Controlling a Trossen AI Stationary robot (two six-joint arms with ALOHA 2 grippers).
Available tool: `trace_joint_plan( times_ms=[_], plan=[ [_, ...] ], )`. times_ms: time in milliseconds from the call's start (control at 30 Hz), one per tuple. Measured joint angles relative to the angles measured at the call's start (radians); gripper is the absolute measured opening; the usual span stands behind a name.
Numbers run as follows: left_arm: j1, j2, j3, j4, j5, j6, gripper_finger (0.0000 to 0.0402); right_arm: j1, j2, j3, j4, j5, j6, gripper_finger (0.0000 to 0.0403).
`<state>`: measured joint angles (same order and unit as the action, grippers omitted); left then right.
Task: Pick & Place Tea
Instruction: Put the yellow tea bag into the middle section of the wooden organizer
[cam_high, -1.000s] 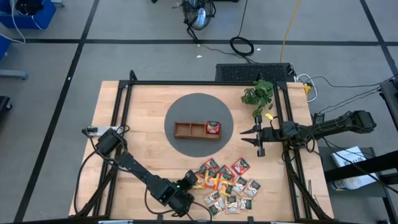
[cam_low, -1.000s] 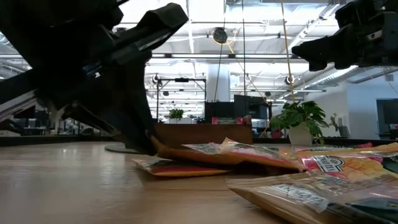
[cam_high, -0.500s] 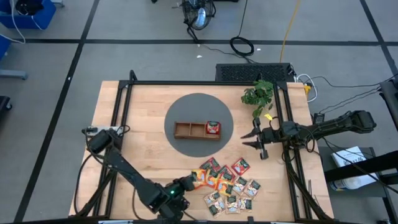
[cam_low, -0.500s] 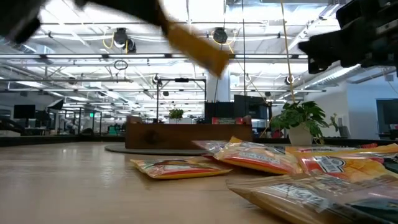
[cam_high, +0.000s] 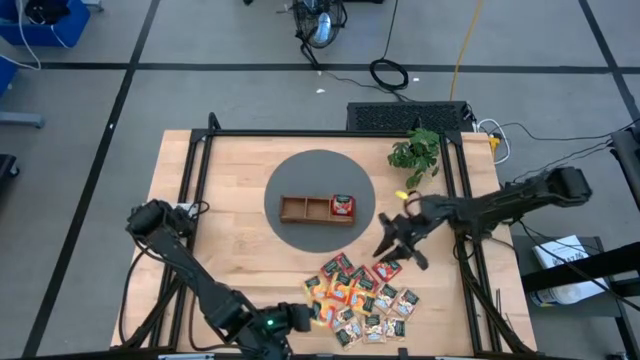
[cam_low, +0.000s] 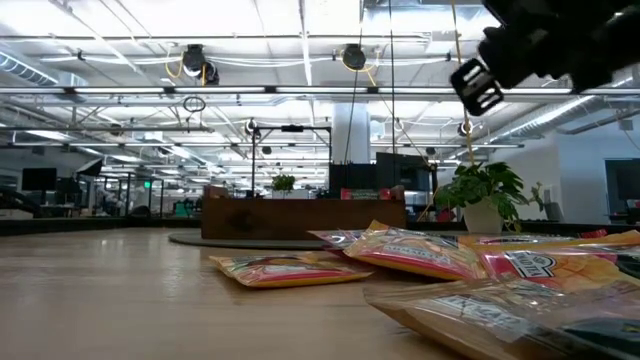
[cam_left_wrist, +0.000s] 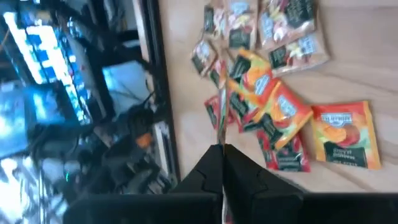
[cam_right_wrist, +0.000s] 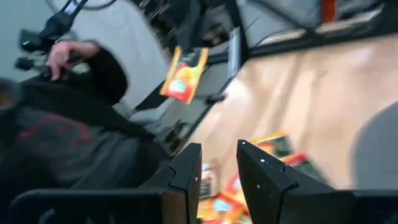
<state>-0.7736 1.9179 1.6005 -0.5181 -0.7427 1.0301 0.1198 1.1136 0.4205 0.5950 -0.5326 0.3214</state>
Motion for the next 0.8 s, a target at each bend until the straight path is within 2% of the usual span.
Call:
trace_joint_plan(
  times_ms=[267,433,600,800],
  plan=[
    [0.013,-0.001,-0.012,0.084,0.095,0.086,0.0003,0.053,0.315,0.207,0.082,-0.082,0.039,0.0117],
    [0.009,-0.001,-0.054,0.126,0.142,0.118,0.0004,0.068,0.468,0.247,0.284,-0.168,0.136,0.0161],
    [0.011,-0.001,-0.077,0.237,0.173,0.161,0.0005,0.045,0.570,0.281,0.411,-0.178,0.300,0.0196],
    [0.027,-0.001,-0.115,0.308,0.205,0.239,0.0005,0.042,0.665,0.347,0.409,-0.240,0.331,0.0210]
  ],
)
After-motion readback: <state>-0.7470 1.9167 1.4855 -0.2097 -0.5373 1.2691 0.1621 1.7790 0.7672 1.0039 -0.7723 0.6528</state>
